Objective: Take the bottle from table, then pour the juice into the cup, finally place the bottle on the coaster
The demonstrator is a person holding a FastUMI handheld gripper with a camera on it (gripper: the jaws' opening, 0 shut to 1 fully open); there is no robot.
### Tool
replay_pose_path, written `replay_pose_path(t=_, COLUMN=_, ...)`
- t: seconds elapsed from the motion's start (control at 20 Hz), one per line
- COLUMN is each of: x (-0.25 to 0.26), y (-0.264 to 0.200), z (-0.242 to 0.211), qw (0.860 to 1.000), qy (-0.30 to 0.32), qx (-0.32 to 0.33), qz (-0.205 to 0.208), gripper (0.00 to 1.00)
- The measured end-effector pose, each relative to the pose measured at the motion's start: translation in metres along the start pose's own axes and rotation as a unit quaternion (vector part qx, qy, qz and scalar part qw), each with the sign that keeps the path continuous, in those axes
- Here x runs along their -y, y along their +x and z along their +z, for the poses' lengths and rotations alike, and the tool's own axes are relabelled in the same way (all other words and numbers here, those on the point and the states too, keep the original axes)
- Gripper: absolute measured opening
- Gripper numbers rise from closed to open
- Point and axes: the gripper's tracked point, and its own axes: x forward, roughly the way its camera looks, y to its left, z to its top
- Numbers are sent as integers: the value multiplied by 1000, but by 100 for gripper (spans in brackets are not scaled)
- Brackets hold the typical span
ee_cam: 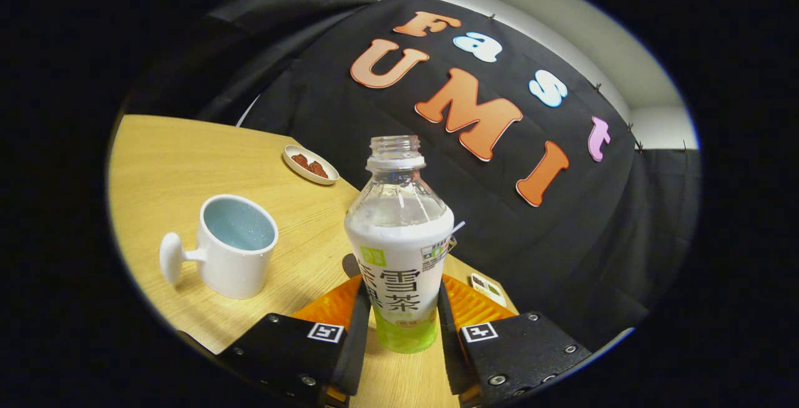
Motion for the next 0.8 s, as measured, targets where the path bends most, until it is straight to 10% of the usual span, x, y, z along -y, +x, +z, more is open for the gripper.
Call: replay_pose_path(t=0.8, x=-11, y=10, z=0, qw=965, qy=-257, qx=38, qz=-22, gripper=54)
